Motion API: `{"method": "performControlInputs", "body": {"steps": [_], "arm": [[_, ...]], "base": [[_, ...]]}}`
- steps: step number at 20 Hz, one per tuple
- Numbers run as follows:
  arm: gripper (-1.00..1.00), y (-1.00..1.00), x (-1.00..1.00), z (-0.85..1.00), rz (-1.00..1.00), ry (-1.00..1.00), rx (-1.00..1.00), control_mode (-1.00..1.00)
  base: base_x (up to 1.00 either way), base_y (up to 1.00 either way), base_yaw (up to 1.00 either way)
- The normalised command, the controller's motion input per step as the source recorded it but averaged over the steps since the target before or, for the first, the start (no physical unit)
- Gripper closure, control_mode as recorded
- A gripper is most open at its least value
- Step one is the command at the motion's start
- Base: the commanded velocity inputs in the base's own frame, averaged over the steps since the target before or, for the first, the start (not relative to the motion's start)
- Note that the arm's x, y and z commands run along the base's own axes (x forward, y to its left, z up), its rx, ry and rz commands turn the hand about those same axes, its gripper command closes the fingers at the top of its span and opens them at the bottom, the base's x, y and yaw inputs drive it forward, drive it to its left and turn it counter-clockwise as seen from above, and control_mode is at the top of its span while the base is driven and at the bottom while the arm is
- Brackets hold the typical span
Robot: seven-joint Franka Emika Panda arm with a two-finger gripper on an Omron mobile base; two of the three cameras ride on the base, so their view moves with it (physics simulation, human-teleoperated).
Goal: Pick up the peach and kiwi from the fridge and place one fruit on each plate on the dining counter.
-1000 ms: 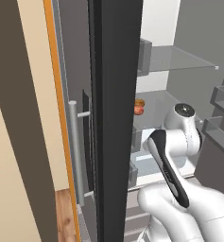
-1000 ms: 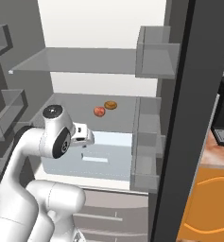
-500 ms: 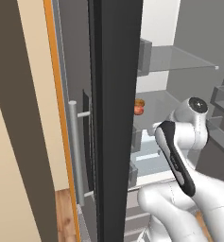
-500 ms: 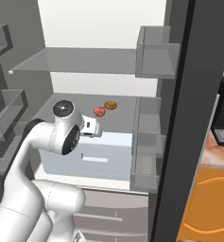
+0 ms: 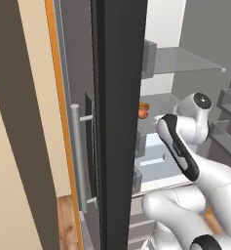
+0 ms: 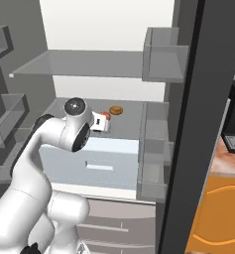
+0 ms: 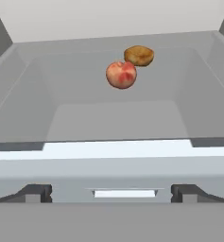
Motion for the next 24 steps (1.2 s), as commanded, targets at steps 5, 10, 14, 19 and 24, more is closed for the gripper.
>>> {"method": "performControlInputs", "body": {"steps": [5,10,14,19,24], "arm": [[-1.0,0.02,0.44,0.22,0.0,0.0,0.0,-1.0],[-1.0,0.09,0.42,0.02,0.0,0.0,0.0,-1.0],[-1.0,0.03,0.44,0.0,0.0,0.0,0.0,-1.0],[-1.0,0.0,0.45,0.0,0.0,0.0,0.0,-1.0],[-1.0,0.0,0.44,-0.05,0.02,0.03,0.0,-1.0]], "base": [[0.0,0.0,0.0],[0.0,0.0,0.0],[0.0,0.0,0.0],[0.0,0.0,0.0],[0.0,0.0,0.0]]}}
